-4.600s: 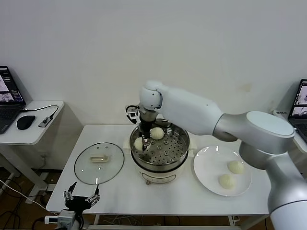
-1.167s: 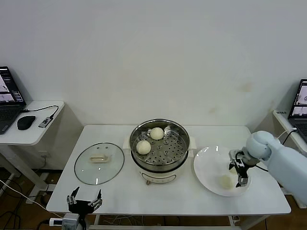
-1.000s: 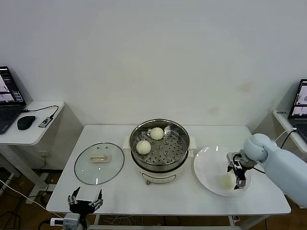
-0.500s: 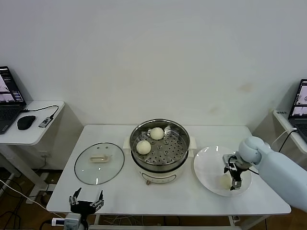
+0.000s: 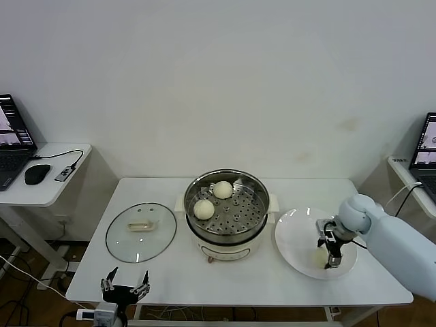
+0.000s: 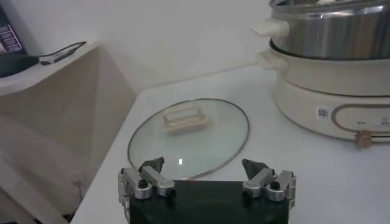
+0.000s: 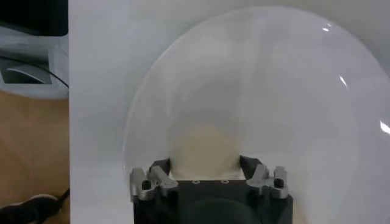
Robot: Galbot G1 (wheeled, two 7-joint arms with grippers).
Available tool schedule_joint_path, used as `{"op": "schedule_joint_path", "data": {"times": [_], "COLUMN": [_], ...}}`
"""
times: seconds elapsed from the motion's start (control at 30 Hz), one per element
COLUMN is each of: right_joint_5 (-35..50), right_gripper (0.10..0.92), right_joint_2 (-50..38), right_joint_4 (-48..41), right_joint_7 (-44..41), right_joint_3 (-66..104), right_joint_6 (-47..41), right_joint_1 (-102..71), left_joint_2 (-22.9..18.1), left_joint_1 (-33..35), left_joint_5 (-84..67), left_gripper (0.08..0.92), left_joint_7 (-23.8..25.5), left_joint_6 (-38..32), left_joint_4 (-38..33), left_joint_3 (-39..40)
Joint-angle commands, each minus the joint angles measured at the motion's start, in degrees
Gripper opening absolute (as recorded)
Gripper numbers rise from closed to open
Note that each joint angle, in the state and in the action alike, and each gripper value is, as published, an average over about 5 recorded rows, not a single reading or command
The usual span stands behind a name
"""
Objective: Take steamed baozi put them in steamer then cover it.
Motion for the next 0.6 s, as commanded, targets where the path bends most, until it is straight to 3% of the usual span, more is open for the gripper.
{"op": "schedule_joint_path", "data": {"times": [0.03,0.17,0.4,0.6], "right_joint_5": [1.0,2.47,9.23,18.38], "right_gripper": [0.652,0.604,0.594,0.594], "right_joint_2": [-0.38,-1.68,-4.21,1.75], "right_joint_4": [0.12,0.91,3.22,-0.16], "right_joint_7": [-0.09,-0.68,-2.44,-3.3], "right_joint_3": [0.0,-0.33,-6.24,-21.12], "right_joint_6": [-0.22,-0.56,-1.86,-2.26], "right_joint_1": [0.83,3.03,14.92,36.13], "left_joint_2": [0.06,0.08,0.05,0.23], "left_joint_1": [-0.08,-0.35,-1.56,-2.28], "left_joint_5": [0.03,0.0,-0.15,-0.89], "left_gripper": [0.823,0.823,0.823,0.823], "left_joint_7": [0.0,0.02,0.01,-0.02], "left_joint_6": [0.01,0.0,0.0,0.06], "left_joint_4": [0.11,0.37,1.17,1.41], "left_joint_3": [0.07,0.17,0.18,0.0]}}
